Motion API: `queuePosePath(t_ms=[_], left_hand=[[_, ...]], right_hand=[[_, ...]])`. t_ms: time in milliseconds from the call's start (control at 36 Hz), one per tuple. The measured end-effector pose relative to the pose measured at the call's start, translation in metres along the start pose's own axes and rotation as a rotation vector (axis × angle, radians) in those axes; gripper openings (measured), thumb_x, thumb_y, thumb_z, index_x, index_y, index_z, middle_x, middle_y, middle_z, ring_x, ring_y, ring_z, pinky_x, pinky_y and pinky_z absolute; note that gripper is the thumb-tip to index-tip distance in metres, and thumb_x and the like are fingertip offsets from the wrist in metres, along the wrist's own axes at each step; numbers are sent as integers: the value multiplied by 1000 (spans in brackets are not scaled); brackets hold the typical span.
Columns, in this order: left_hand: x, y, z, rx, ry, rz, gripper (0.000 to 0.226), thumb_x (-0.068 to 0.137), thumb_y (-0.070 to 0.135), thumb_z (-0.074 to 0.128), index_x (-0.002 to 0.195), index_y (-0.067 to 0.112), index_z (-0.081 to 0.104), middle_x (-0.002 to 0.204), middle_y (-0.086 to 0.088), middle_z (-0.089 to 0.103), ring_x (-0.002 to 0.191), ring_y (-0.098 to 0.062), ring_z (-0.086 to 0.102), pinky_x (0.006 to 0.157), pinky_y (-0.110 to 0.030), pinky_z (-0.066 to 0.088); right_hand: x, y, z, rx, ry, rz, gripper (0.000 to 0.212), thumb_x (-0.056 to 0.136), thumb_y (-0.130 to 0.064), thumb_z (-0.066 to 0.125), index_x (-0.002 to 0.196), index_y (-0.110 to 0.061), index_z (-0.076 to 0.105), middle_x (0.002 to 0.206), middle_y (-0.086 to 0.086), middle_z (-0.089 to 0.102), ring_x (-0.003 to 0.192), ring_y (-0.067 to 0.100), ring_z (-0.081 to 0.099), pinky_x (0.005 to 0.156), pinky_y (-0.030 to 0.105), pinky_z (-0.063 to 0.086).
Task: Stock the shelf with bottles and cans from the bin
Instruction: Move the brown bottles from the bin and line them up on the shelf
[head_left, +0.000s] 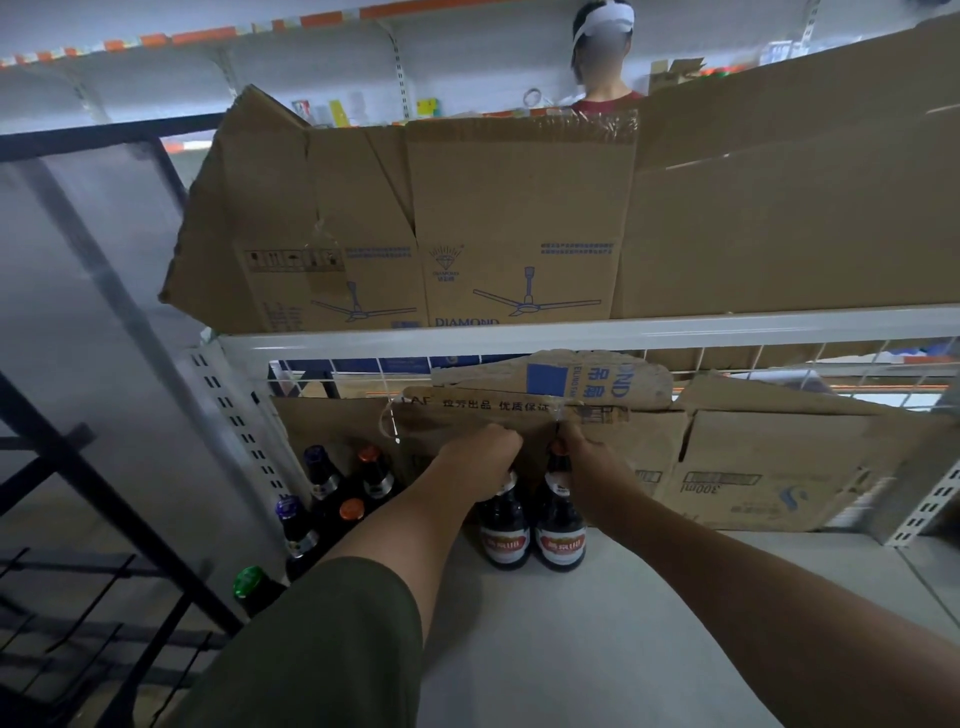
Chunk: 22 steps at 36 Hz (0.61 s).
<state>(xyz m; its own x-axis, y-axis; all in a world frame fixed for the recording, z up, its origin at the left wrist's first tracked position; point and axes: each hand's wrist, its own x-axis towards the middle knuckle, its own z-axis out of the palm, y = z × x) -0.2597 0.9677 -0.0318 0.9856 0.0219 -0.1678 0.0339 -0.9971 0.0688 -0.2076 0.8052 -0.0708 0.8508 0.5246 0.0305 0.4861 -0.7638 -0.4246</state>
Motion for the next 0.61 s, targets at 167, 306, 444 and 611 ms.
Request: queuePosePath(t_ms=[167,306,444,611], left_hand=[[-2,0,-4,-29,-26,-12,22,100,15,61,120,9,61,121,-15,60,105,-30,59,86,-41,52],[-9,2,-4,-116,-4,-28,26,98,17,64,123,11,61,125,-12,62,110,-29,59,84,-37,49],[-24,5,-6,-194,27,-26,40,93,22,70,131,18,56,128,-7,62,111,-25,60,82,-32,47],[-50,8,-34,-218,61,-111,49,91,33,72,134,21,53,131,-6,61,114,-26,59,90,-39,52]], right_hand=[[-4,-1,-2,-3,35,-15,69,97,-20,57,152,-23,16,107,11,67,90,27,64,65,30,40],[-8,-2,-3,-13,20,8,73,98,-22,57,155,-24,11,108,12,67,93,29,64,66,31,39],[-15,-4,-11,-2,-24,45,67,92,-39,64,144,-19,26,107,9,68,95,28,65,79,37,51],[-33,-1,-41,-11,-21,-47,62,86,-42,70,136,-21,39,113,7,64,97,24,62,73,31,47]])
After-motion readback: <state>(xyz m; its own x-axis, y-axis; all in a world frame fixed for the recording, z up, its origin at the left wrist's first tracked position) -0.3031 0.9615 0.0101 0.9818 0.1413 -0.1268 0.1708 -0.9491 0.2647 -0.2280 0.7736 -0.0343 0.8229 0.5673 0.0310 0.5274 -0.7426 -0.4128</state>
